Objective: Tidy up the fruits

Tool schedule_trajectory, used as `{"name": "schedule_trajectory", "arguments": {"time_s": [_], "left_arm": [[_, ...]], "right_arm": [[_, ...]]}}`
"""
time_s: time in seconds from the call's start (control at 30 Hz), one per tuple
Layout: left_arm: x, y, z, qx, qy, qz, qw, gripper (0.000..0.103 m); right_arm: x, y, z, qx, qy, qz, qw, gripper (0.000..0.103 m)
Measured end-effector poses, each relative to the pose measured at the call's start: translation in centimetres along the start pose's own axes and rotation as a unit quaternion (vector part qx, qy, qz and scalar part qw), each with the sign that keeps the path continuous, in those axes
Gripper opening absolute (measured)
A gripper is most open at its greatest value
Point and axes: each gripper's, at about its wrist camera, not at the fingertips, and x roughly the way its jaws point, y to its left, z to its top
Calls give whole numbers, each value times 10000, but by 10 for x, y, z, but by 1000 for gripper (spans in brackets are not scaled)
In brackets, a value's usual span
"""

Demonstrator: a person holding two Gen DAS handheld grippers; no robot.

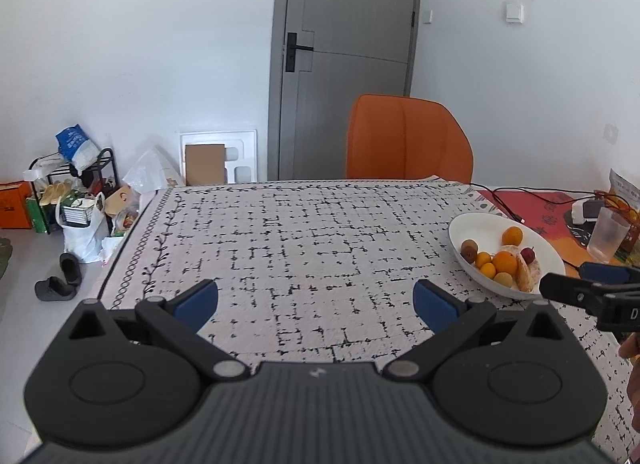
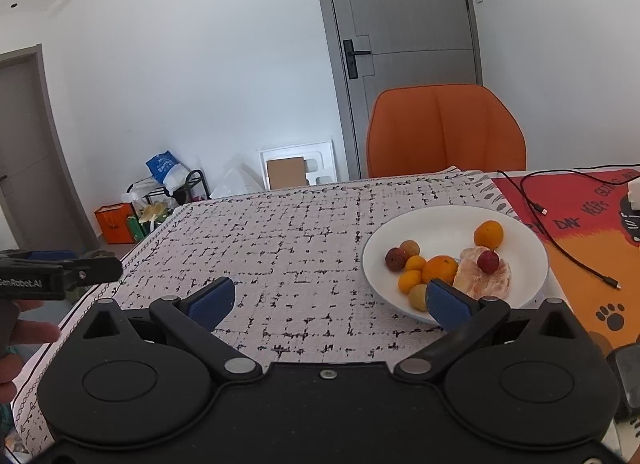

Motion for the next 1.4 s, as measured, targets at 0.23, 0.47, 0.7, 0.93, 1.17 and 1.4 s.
{"name": "schedule_trajectory", "arguments": {"time_s": [0.23, 0.47, 0.7, 0.93, 1.17, 1.4], "left_arm": [[-14, 8, -9, -145, -4, 87, 9999, 103], [-20, 14, -20, -214, 60, 131, 9997, 103], [-25, 19, -29, -236, 121, 237, 9994, 103], [-23, 22, -32, -235, 194, 256, 9992, 103], [-23, 22, -33, -253, 219, 246, 9991, 103], [-21, 23, -33, -253, 250, 286, 9990, 103]], "right_arm": [[-6, 7, -9, 117, -34, 73, 9999, 103], [-13, 16, -17, 91, -46, 120, 9999, 103], [-17, 27, -19, 35, -113, 160, 9998, 103], [-14, 33, -21, -31, -27, 221, 9997, 103], [-12, 34, -23, -20, 20, 239, 9997, 103], [-11, 34, -25, -16, 53, 260, 9996, 103]]}}
